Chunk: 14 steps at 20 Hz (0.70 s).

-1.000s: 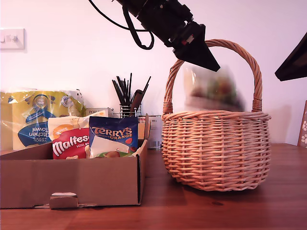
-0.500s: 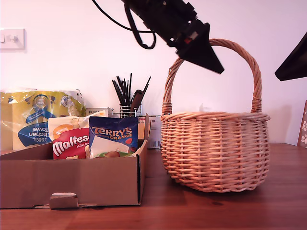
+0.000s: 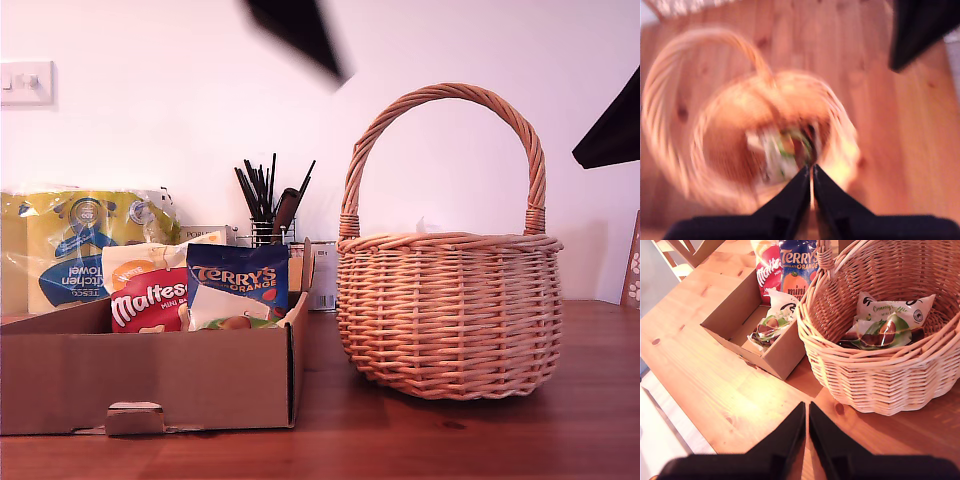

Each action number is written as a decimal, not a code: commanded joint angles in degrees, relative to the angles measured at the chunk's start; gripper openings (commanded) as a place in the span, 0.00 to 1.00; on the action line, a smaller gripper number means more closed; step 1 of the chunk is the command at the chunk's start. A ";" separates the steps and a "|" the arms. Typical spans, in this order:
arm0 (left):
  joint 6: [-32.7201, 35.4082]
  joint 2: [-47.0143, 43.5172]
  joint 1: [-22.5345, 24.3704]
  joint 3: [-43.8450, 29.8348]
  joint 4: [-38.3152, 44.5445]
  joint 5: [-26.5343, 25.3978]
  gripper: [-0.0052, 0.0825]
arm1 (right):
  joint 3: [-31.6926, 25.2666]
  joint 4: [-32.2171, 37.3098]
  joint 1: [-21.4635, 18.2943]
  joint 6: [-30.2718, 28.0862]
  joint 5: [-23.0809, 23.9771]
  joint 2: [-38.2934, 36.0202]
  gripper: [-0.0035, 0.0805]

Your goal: Move the bags of Easter eggs from the cardboard box on the left into the woven basket on the right side.

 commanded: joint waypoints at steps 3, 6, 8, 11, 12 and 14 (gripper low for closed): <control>-0.72 1.77 2.25 -6.91 0.74 -0.52 0.04 | -0.07 0.22 0.26 0.02 -0.13 -0.28 0.03; -0.72 1.66 3.54 -14.34 6.08 -0.46 0.04 | -0.07 0.22 0.26 -0.02 0.02 -0.28 0.03; -0.74 1.27 4.13 -19.32 11.63 0.17 0.04 | -0.07 0.17 0.26 -0.02 0.04 -0.26 0.03; -1.84 -0.07 4.61 -25.73 19.37 0.85 0.04 | -0.07 0.13 0.26 -0.02 0.04 -0.26 0.03; -2.56 -0.83 4.72 -27.67 21.16 0.87 0.04 | -0.07 0.11 0.26 -0.02 0.07 -0.26 0.03; -2.91 -2.91 5.25 -30.80 22.95 1.01 0.04 | -0.07 -0.26 0.26 -0.04 0.31 -0.26 0.03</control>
